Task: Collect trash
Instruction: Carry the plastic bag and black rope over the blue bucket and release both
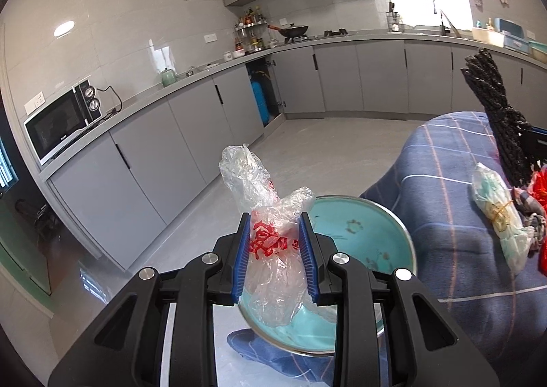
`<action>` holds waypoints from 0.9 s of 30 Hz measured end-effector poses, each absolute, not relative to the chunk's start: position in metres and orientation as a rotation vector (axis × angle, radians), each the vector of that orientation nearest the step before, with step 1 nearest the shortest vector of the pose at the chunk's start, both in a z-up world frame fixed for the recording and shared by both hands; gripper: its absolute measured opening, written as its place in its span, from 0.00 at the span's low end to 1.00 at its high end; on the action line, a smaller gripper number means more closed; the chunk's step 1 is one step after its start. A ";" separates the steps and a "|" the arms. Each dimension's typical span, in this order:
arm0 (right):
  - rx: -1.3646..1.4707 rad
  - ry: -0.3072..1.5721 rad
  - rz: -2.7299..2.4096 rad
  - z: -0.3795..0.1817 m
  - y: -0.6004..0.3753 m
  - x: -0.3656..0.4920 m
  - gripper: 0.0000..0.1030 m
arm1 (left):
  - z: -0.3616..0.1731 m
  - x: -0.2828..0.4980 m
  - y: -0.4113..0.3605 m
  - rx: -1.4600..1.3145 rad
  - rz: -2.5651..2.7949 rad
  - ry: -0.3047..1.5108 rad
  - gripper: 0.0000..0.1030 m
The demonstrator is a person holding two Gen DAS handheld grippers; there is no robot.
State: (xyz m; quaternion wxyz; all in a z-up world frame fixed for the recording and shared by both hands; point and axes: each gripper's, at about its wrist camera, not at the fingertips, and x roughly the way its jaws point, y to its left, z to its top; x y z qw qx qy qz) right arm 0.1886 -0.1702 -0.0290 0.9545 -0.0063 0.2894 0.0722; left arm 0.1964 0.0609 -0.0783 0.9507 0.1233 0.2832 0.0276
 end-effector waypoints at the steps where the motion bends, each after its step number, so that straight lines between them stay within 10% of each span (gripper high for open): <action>1: -0.014 0.589 0.155 -0.030 -0.164 0.192 0.08 | -0.079 0.198 0.063 0.250 0.059 0.579 0.27; 22: -0.055 0.667 0.286 -0.062 -0.096 0.227 0.09 | -0.089 0.213 0.079 0.226 0.063 0.625 0.32; 25: -0.052 0.692 0.318 -0.072 -0.086 0.234 0.11 | -0.093 0.214 0.078 0.224 0.049 0.634 0.44; 27: -0.048 0.707 0.338 -0.078 -0.082 0.238 0.31 | -0.094 0.214 0.077 0.229 0.049 0.633 0.60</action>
